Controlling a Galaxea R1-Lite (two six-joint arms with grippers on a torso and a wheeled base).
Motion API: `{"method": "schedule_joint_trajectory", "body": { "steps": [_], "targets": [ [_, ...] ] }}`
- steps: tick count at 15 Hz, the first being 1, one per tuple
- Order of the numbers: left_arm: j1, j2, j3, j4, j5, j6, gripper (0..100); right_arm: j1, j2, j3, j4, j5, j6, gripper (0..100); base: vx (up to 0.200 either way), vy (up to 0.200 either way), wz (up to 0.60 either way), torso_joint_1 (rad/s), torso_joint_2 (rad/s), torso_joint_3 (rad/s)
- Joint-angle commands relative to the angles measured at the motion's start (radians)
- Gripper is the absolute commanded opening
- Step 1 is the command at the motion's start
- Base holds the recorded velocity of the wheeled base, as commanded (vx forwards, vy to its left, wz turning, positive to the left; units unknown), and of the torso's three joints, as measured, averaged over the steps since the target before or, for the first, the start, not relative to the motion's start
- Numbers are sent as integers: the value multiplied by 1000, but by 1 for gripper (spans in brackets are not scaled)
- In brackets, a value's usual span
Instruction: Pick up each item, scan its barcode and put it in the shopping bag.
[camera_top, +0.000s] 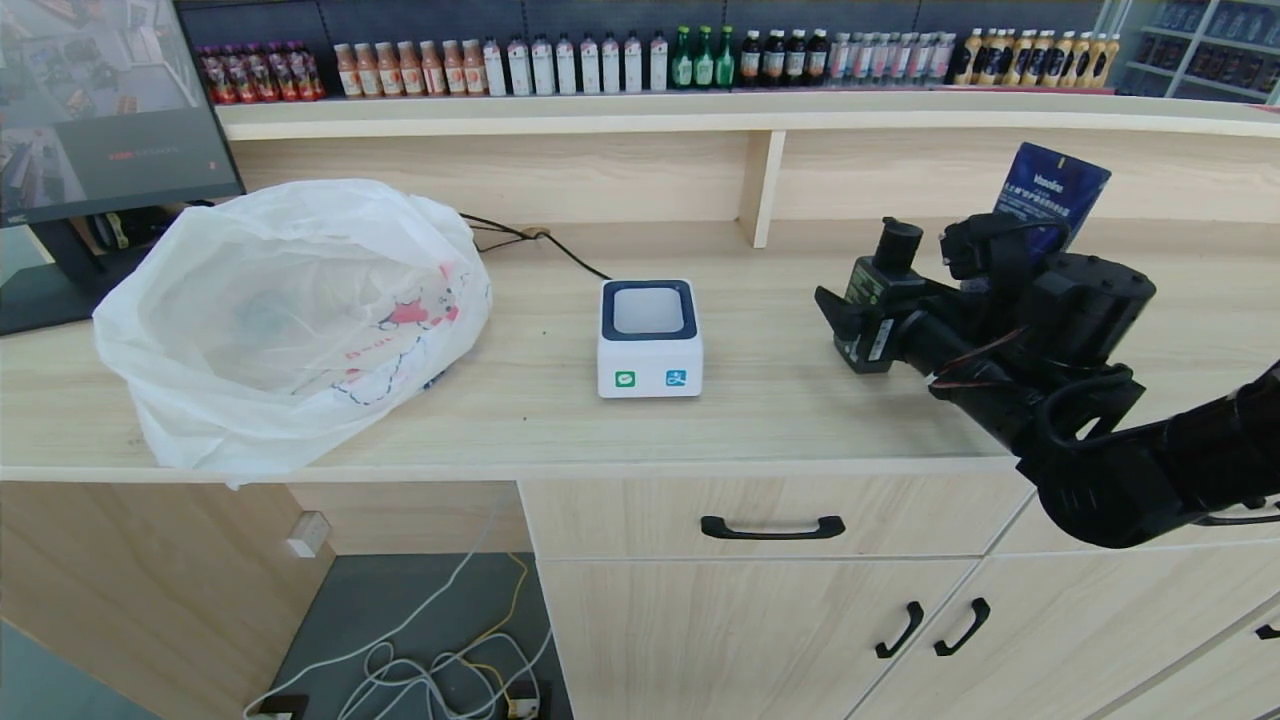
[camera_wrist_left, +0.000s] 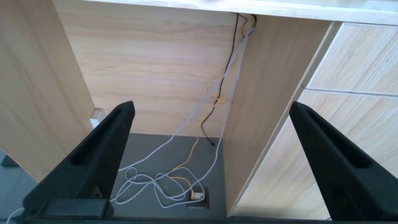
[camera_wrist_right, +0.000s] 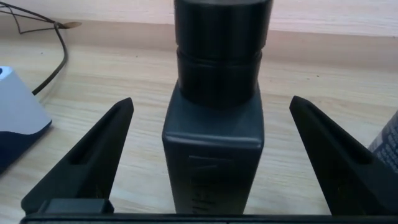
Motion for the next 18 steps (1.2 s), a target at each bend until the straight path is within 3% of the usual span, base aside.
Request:
{"method": "schedule_joint_trajectory", "body": {
  "steps": [1,16,17,18],
  "targets": [
    [0,0,0,0,0,0,100,-8,9,1,-1,4,-1,100,0,0,0,0,0,0],
    [0,0,0,0,0,0,100,-48,61,-27,-30,4,-15,100,0,0,0,0,0,0],
    [0,0,0,0,0,0,100,-46,62,-27,-32,4,-15,0,0,0,0,0,0,0],
    [0,0,0,0,0,0,100,-43,62,-27,-33,4,-10,0,0,0,0,0,0,0]
  ]
}}
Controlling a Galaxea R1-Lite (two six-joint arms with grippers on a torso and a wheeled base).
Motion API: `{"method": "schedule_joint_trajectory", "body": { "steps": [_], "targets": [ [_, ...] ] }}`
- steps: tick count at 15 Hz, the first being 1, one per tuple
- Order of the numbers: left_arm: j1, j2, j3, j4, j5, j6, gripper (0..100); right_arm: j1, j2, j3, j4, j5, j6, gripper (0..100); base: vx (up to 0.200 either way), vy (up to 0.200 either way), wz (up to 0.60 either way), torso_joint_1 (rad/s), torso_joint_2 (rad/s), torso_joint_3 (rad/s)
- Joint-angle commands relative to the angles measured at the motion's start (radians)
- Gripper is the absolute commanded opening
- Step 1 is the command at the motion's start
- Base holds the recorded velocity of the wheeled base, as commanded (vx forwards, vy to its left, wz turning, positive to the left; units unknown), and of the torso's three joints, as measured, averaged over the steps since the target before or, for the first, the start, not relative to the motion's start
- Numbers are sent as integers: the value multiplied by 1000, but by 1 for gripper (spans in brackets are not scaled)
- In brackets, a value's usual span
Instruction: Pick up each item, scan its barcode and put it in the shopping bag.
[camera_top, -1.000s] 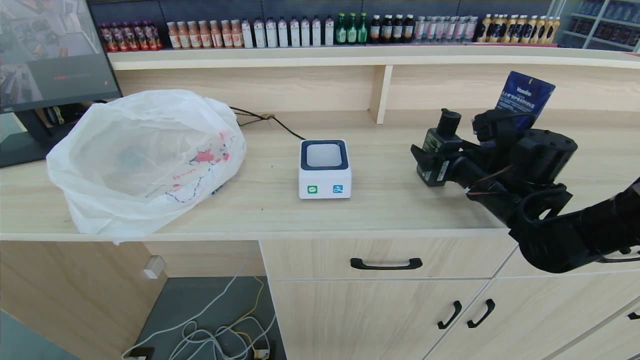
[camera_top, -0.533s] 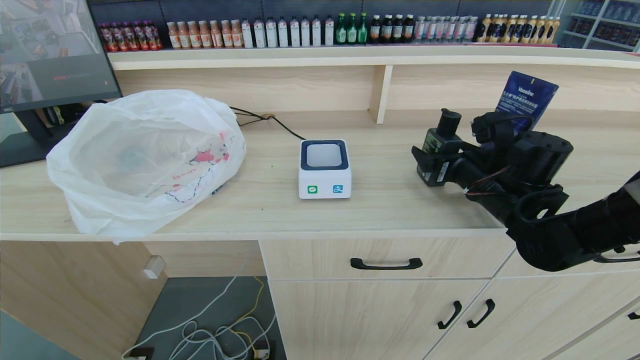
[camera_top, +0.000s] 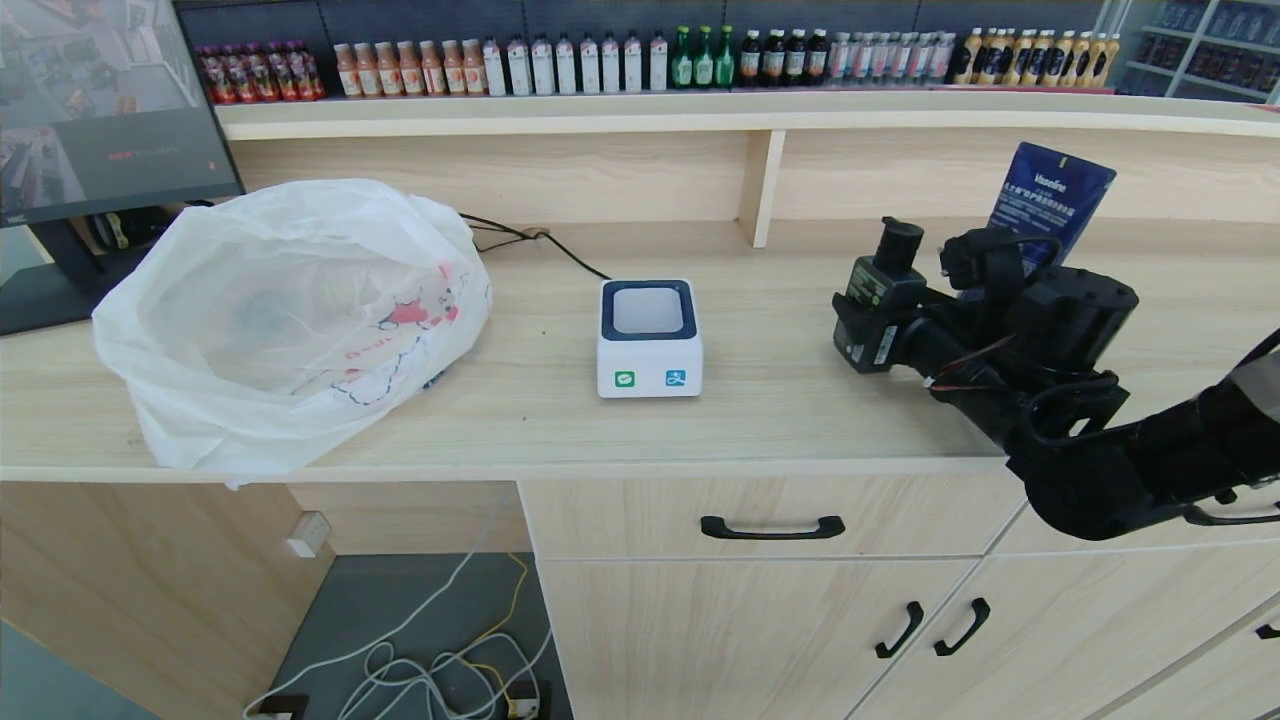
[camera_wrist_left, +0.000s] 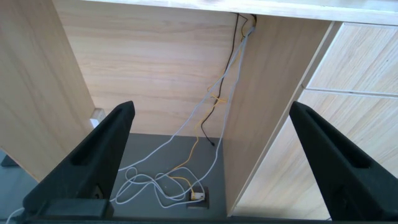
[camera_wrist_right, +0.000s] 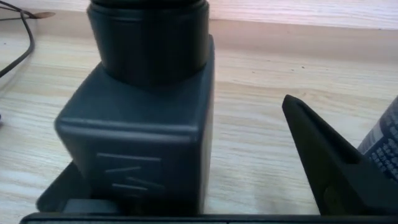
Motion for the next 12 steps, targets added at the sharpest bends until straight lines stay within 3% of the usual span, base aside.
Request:
{"method": "schedule_joint_trajectory", "body": {
  "steps": [1,12],
  "targets": [
    [0,0,0,0,2,0,100,2,-1,-5,-2,1,2,0,0,0,0,0,0,0],
    [0,0,0,0,2,0,100,16,-54,47,-14,5,11,0,0,0,0,0,0,0]
  ]
}}
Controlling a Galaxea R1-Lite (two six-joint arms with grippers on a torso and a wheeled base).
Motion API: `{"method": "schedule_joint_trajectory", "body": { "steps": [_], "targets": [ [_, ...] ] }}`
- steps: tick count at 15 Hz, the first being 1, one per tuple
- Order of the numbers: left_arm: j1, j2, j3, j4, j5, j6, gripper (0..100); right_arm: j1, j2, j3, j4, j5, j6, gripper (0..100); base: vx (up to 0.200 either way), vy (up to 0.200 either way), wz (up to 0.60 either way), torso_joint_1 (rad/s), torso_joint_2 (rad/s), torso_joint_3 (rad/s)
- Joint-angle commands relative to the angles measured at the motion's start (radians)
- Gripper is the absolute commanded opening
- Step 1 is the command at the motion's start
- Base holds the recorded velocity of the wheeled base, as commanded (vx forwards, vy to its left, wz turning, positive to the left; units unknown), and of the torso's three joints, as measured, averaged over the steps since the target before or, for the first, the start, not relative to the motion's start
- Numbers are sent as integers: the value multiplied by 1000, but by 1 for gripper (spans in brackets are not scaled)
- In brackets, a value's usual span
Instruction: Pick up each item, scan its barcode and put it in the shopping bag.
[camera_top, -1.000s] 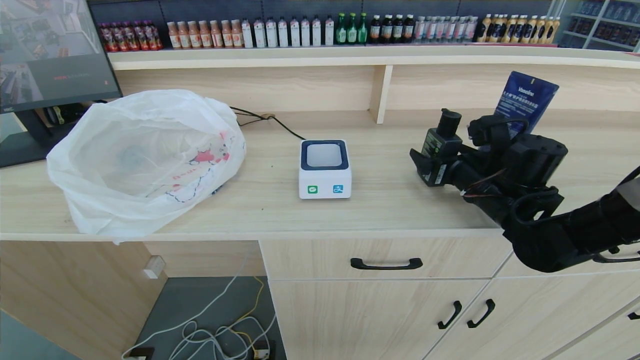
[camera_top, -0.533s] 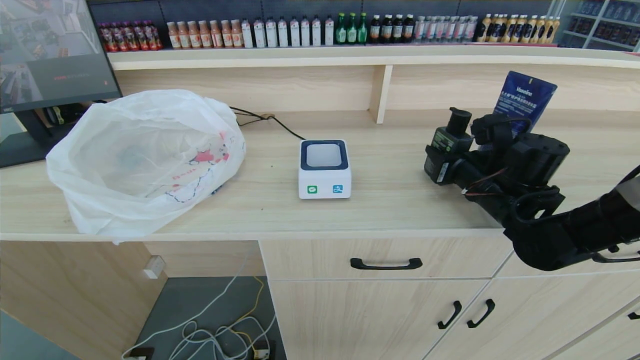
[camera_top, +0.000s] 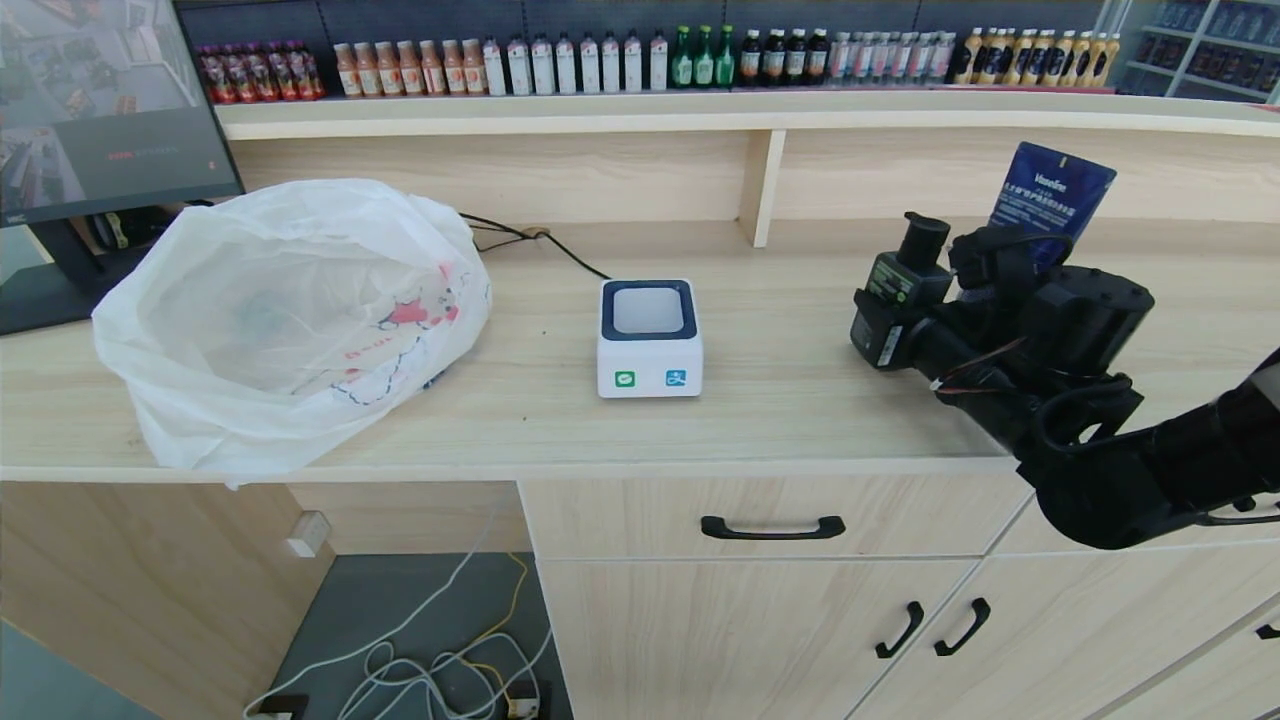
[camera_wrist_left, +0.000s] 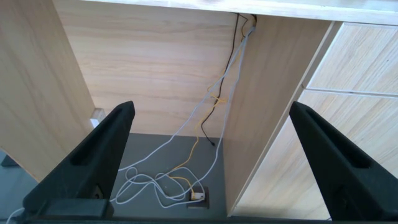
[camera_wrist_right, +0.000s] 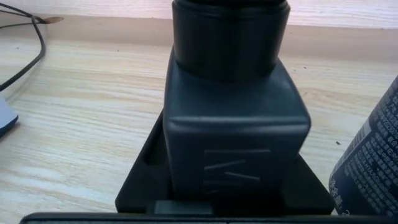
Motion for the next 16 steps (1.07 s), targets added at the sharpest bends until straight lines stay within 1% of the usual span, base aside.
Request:
{"method": "schedule_joint_trajectory", "body": {
  "steps": [1,4,7,9,12,14,16],
  "targets": [
    [0,0,0,0,0,0,100,9,-30,15,-2,0,-4,0,0,0,0,0,0,0],
    [0,0,0,0,0,0,100,43,-103,91,-4,-1,-4,0,0,0,0,0,0,0],
    [0,0,0,0,0,0,100,101,-196,200,-7,0,-4,0,0,0,0,0,0,0],
    [0,0,0,0,0,0,100,124,-245,245,-8,0,-4,0,0,0,0,0,0,0],
    [-2,0,0,0,0,0,100,125,-360,328,-8,2,-4,0,0,0,0,0,0,0],
    [0,0,0,0,1,0,100,125,-446,438,-7,7,-3,0,0,0,0,0,0,0],
    [0,0,0,0,0,0,100,125,-497,490,-4,36,-1,0,0,0,0,0,0,0]
  ]
}}
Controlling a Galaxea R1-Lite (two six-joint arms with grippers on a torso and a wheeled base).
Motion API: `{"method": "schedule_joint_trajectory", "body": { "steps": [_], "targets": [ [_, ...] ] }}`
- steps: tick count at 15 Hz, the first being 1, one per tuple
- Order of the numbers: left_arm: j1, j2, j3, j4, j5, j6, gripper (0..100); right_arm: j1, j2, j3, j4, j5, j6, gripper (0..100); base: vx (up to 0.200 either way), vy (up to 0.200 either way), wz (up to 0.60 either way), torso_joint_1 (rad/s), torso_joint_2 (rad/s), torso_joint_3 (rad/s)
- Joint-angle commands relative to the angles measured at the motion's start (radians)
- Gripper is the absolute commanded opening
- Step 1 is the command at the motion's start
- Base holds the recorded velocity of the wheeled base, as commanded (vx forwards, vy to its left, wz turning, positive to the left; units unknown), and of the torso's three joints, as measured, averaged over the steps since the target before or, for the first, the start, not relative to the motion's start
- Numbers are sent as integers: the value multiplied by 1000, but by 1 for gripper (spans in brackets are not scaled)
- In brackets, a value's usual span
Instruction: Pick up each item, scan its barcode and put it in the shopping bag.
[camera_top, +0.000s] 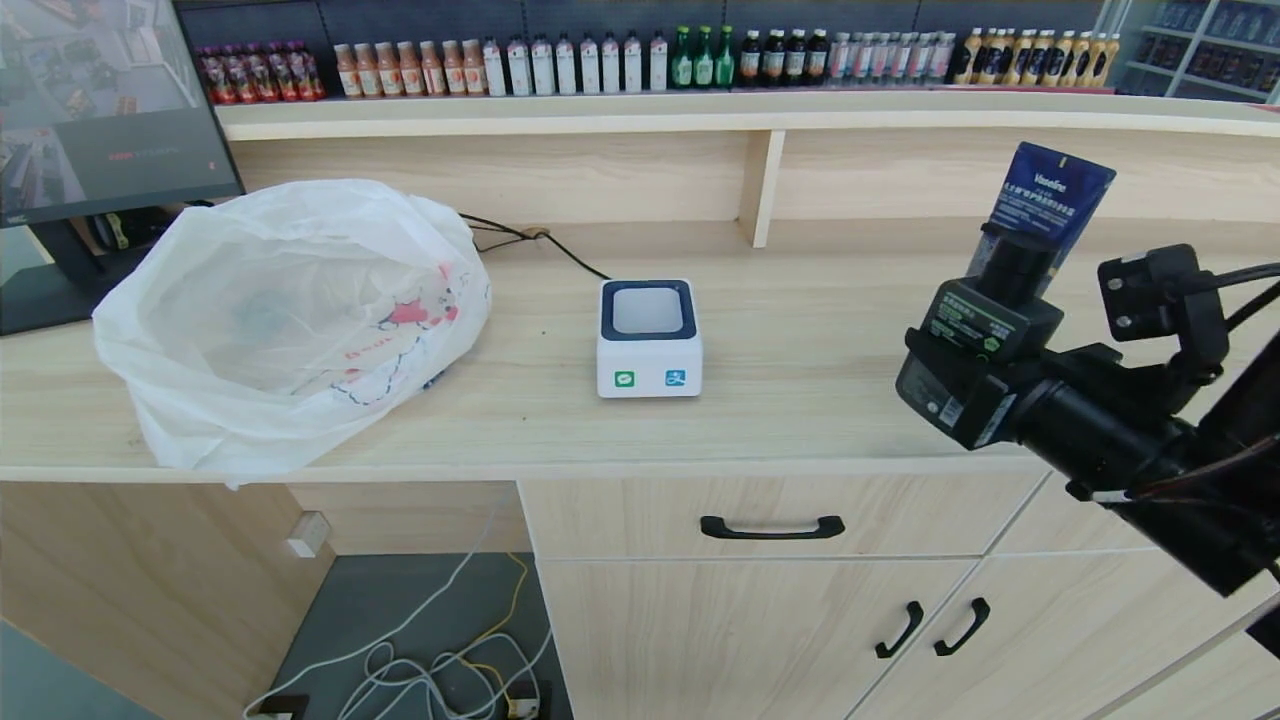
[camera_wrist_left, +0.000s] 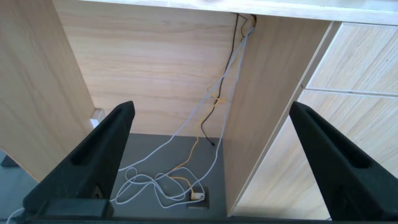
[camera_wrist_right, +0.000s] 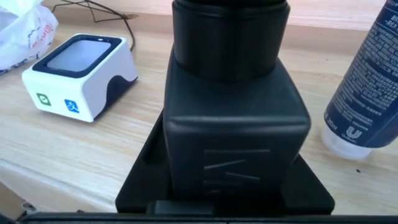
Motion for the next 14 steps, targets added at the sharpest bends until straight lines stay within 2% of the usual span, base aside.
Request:
{"method": "schedule_joint_trajectory", "body": {
  "steps": [1,8,12,14],
  "targets": [
    [0,0,0,0,0,0,100,1,-97,64,3,7,1,0,0,0,0,0,0,0],
    [0,0,0,0,2,0,100,31,-201,116,30,7,9,0,0,0,0,0,0,0],
    [0,0,0,0,0,0,100,50,-213,91,28,16,111,0,0,0,0,0,0,0],
    [0,0,0,0,0,0,100,50,-213,100,27,126,160,0,0,0,0,0,0,0]
  ]
}}
